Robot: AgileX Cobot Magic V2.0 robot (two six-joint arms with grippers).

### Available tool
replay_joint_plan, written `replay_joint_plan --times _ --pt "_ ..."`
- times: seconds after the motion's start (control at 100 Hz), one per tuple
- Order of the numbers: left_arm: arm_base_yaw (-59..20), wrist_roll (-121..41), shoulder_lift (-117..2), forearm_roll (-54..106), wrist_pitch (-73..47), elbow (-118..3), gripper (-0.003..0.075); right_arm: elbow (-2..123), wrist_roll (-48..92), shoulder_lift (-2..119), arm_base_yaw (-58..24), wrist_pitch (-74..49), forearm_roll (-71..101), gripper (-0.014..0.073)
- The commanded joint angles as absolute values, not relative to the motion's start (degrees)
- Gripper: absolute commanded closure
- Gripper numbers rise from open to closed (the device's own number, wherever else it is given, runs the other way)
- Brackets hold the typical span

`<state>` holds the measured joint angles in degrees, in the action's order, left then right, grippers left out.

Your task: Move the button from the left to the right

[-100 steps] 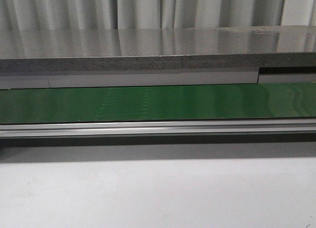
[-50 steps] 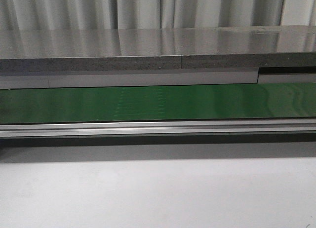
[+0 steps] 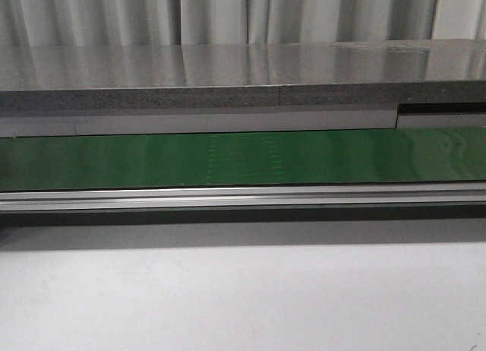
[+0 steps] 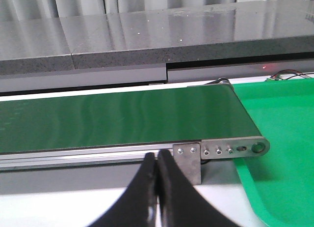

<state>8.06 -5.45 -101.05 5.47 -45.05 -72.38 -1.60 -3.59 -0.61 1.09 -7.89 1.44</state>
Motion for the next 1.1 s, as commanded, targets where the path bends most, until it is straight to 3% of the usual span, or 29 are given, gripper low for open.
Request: replay_joint_plan --times 0.0,0.57,0.79,1.09 --pt "7.7 -5.4 -97.2 6.3 -43.9 -73.8 0.0116 -0.7 -3.3 -1.8 1.5 -2.9 1.4 0.0661" --pt "7.7 -13.9 -77.5 16.0 -41.9 -72.4 0.0116 -0.7 -3.3 -1.8 1.5 -2.9 1.4 0.0661" --pt "6.7 -19.1 -64.0 21.7 -31.6 -62.6 0.0118 -0.7 -3.3 -1.8 1.5 -2.9 1.4 0.0661" --pt "-1.7 -20.4 -45.1 21.7 -19.6 -45.4 0.0118 -0.7 -3.3 -1.8 1.5 -2.9 1.4 0.0661"
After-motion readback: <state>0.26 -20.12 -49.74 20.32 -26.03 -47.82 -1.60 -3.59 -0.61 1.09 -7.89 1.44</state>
